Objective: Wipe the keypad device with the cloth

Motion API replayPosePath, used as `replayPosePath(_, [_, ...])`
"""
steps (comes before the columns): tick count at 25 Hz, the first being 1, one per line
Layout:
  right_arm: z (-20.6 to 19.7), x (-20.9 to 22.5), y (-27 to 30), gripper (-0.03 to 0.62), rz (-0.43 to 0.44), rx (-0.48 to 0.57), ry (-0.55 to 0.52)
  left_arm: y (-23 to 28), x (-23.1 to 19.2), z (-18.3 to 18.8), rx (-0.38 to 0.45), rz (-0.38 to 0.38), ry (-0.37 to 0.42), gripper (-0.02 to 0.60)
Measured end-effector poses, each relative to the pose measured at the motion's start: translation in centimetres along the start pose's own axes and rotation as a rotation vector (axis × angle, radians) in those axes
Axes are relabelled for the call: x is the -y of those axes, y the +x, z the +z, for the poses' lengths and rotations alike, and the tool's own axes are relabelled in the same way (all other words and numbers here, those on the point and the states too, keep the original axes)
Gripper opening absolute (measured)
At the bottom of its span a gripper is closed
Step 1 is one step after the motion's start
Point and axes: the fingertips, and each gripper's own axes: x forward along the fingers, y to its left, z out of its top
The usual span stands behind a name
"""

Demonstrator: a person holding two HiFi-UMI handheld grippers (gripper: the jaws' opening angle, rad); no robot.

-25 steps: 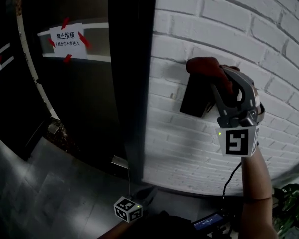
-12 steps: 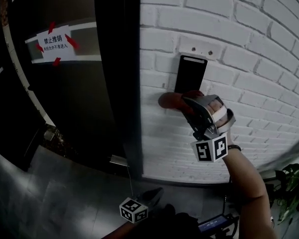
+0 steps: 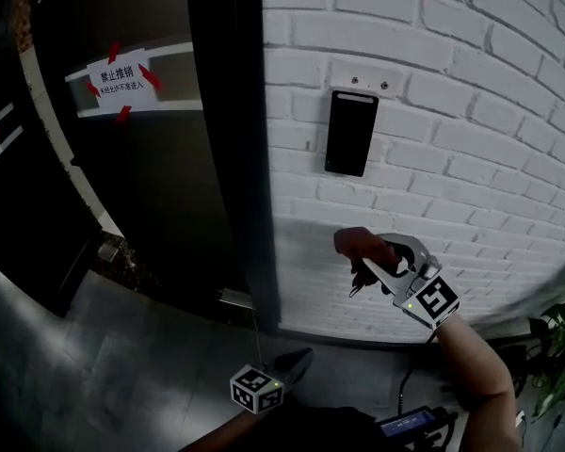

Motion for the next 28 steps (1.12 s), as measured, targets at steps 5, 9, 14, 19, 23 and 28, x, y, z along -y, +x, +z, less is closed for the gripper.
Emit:
replayPosePath(5, [-8.1,-9.6,-5.4,0.118,0.162,0.040,0.439,0.2,2.1,-0.9,-0.009,0.050,0.008,0.005])
replayPosePath(9, [-13.4,-16.6,-9.3,0.120,0.223,0.006,0.599,-0.6,4.0,-2.2,-0.017,0.090,0.001,0.005])
replayPosePath(14, [-19.3,-23.9,-13.7,0.120,0.226,-0.049,0.766,-2.3,5.4,-4.9,-0.015,0.179,-0.022,0.005])
replayPosePath(19, [-22.7,-29.6,-17.7,0.120,0.202,-0.068,0.924,-3.6,7.0,-8.3,-0.047,0.211,-0.062,0.005])
replayPosePath(23, [-19.6,-32.8,-17.6,0.120,0.227,-0.036,0.981,-4.6,6.3,-9.8,-0.074,0.231,-0.044,0.005])
replayPosePath(28, [-16.7,-34.1,-15.6,0.118,0.241,0.015,0.968,-4.6,6.3,-10.9,-0.088,0.198,-0.035,0.005])
